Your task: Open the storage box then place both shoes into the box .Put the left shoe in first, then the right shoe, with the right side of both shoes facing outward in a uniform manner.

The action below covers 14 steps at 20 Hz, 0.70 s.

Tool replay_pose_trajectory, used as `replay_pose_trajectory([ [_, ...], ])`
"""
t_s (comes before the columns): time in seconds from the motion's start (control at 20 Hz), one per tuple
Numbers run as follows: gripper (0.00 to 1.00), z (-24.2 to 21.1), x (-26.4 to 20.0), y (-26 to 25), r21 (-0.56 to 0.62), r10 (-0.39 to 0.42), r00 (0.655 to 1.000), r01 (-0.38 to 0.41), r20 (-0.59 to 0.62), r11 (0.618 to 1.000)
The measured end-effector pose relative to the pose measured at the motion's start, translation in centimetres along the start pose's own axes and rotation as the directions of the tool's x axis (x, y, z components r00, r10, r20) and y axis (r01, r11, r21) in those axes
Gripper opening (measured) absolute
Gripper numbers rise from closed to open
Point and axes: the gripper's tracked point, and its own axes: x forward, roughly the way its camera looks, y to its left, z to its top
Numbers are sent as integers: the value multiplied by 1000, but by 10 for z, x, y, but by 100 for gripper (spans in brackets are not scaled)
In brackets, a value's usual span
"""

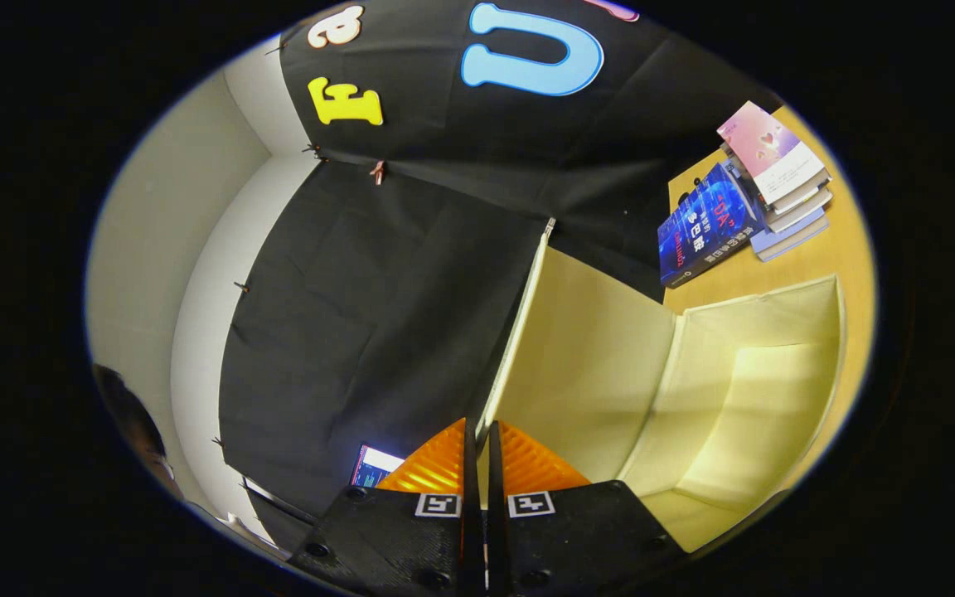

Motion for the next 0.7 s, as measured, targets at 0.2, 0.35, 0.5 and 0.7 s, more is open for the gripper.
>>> replay_pose_trajectory([
  [0.2,6,-7,22,7,4,27,1000,-27,-4,1000],
  [0.35,6,-16,35,4,15,19,1000,-19,-17,1000],
  [0.5,8,-17,48,2,16,22,999,-22,-23,1000],
  [0.7,28,-19,47,5,6,29,999,-29,-28,1000],
])
